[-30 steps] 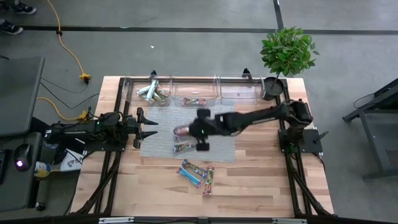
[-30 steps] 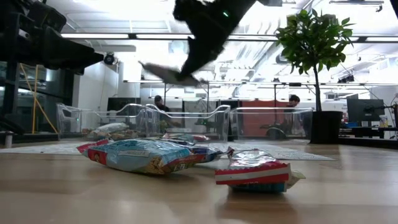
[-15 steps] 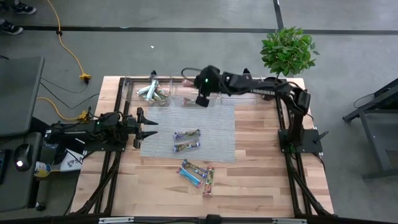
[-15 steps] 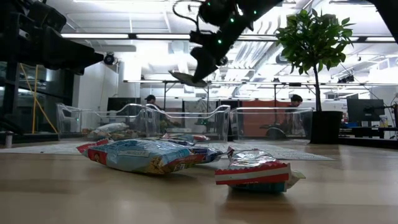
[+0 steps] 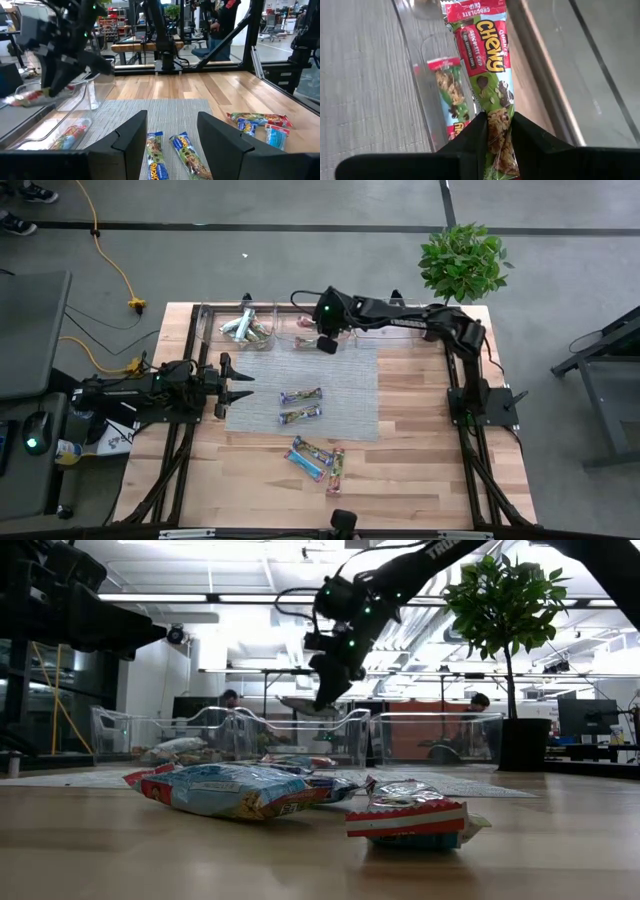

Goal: Pick and place Granola Bars by type
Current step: Put the red granola bar into the middle transparent bin

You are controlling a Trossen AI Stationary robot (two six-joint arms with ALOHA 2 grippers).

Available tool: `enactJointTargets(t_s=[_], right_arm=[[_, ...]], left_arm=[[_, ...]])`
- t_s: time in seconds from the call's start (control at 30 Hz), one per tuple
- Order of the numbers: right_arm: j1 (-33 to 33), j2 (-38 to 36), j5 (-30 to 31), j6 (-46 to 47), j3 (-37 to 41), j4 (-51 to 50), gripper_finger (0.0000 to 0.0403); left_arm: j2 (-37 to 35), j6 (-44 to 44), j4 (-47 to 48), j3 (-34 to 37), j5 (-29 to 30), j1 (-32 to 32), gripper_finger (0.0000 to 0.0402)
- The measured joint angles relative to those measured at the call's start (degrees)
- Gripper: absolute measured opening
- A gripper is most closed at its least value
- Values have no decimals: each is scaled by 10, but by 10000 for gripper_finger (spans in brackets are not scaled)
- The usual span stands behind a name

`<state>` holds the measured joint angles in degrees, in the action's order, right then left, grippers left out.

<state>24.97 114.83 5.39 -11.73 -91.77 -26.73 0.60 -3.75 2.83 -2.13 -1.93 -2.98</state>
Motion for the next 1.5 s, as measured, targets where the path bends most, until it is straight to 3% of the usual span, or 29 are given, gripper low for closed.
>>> enactJointTargets(t_s=[0.2, 0.47, 0.63, 0.8, 0.97, 1.13, 1.3, 1.4, 1.5], right_arm=[[2, 7, -25, 3, 0, 0, 74], [5, 7, -48, 3, 0, 0, 141], [1, -6, -129, 12, 0, 13, 181], [-39, -37, -216, 29, -1, 14, 206], [-127, -66, -241, -58, -1, -54, 211], [-244, -68, -192, -162, 1, -134, 211], [-334, -68, -97, -184, 39, -107, 211], [-367, -68, -59, -124, 71, -56, 211], [-385, -68, -40, 74, 102, -19, 211]], left_arm=[[0, 0, 0, 0, 0, 0, 172], [0, 0, 0, 0, 0, 0, 172], [0, 0, 0, 0, 0, 0, 172], [0, 0, 0, 0, 0, 0, 172], [0, 0, 0, 0, 0, 0, 172], [0, 0, 0, 0, 0, 0, 172], [0, 0, 0, 0, 0, 0, 172], [0, 0, 0, 0, 0, 0, 172], [0, 0, 0, 0, 0, 0, 172]])
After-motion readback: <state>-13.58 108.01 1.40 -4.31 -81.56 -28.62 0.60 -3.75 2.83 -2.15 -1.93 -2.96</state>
